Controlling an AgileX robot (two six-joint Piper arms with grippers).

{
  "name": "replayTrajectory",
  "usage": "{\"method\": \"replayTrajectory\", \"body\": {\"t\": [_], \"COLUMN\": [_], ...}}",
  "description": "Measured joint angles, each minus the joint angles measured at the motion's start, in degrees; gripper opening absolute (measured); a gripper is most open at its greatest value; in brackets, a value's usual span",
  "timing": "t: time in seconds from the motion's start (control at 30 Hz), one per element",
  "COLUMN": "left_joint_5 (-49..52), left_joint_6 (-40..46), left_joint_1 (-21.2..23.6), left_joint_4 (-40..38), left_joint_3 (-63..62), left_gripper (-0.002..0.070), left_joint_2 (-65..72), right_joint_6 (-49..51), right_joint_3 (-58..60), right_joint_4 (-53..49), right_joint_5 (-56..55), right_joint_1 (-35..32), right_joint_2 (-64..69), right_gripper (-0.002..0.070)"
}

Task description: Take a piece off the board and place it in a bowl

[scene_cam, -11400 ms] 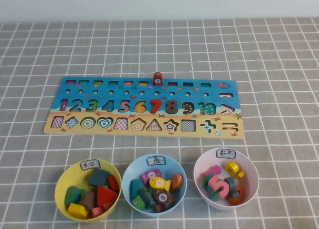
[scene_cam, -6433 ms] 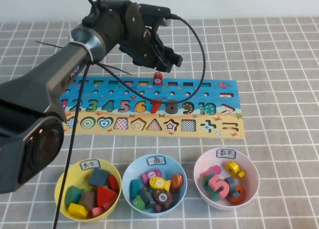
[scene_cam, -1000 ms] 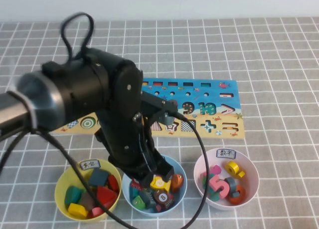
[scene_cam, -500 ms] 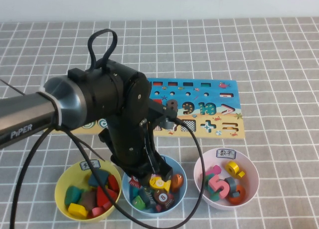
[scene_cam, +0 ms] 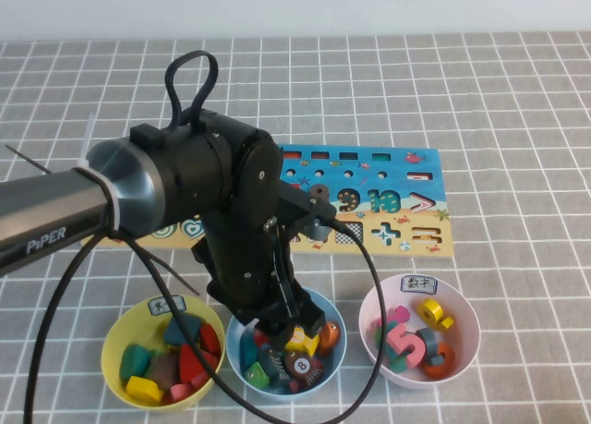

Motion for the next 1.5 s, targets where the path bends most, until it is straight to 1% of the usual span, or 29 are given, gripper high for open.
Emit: {"method": "replayTrajectory", "body": {"t": [0.07, 0.13, 0.27, 0.33, 0.4, 0.43, 0.5, 0.57, 0.63, 0.73, 0.87, 1.03, 1.3, 1.37, 1.5], "left_joint_5": [0.1, 0.1, 2.09, 3.8, 5.47, 5.93, 6.09, 5.93, 4.42, 0.42, -6.41, -15.27, -34.79, -36.67, -37.09], "left_joint_6": [0.23, 0.23, 0.23, 0.23, 0.23, 0.23, 0.45, 0.45, 0.45, 0.45, 0.45, -1.43, -2.35, -2.47, -2.55], "left_joint_1": [0.0, 0.0, 0.0, 0.0, 0.0, 0.0, 0.0, 0.0, 0.0, 0.0, 0.0, 0.0, 0.0, 0.0, 0.0], "left_joint_4": [-0.05, -0.05, -0.05, 0.18, 0.52, 0.95, 1.82, 2.79, 3.35, 3.35, 3.35, 4.07, 4.93, 4.96, 5.06], "left_joint_3": [0.0, -0.1, -2.07, -4.12, -5.96, -6.67, -7.03, -6.92, -5.79, -2.67, 4.67, 17.73, 41.38, 45.35, 51.57], "left_gripper": [0.0393, 0.043, 0.0449, 0.0417, 0.0344, 0.0286, 0.0145, 0.0067, 0.0031, 0.0009, 0.0002, 0.0001, 0.0001, 0.0, 0.0], "left_joint_2": [0.0, 0.0, 0.19, 0.19, 0.19, 0.08, -0.72, -2.08, -4.29, -10.06, -22.05, -38.1, -67.75, -74.23, -86.33], "right_joint_6": [0.0, 0.0, 0.0, 0.0, 0.0, 0.0, 0.0, 0.0, 0.0, 0.0, 0.0, 0.0, 0.0, 0.0, 0.0], "right_joint_3": [0.0, 0.0, 0.0, 0.0, 0.0, 0.0, 0.0, 0.0, 0.0, 0.0, 0.0, 0.0, 0.0, 0.0, 0.0], "right_joint_4": [0.0, 0.0, 0.0, 0.0, 0.0, 0.0, 0.0, 0.0, 0.0, 0.0, 0.0, 0.0, 0.0, 0.0, 0.0], "right_joint_5": [0.0, 0.0, 0.0, 0.0, 0.0, 0.0, 0.0, 0.0, 0.0, 0.0, 0.0, 0.0, 0.0, 0.0, 0.0], "right_joint_1": [0.0, 0.0, 0.0, 0.0, 0.0, 0.0, 0.0, 0.0, 0.0, 0.0, 0.0, 0.0, 0.0, 0.0, 0.0], "right_joint_2": [0.0, 0.0, 0.0, 0.0, 0.0, 0.0, 0.0, 0.0, 0.0, 0.0, 0.0, 0.0, 0.0, 0.0, 0.0], "right_gripper": [-0.0018, -0.0018, -0.0018, -0.0018, -0.0018, -0.0018, -0.0018, -0.0018, -0.0018, -0.0018, -0.0018, -0.0018, -0.0018, -0.0018, -0.0018]}}
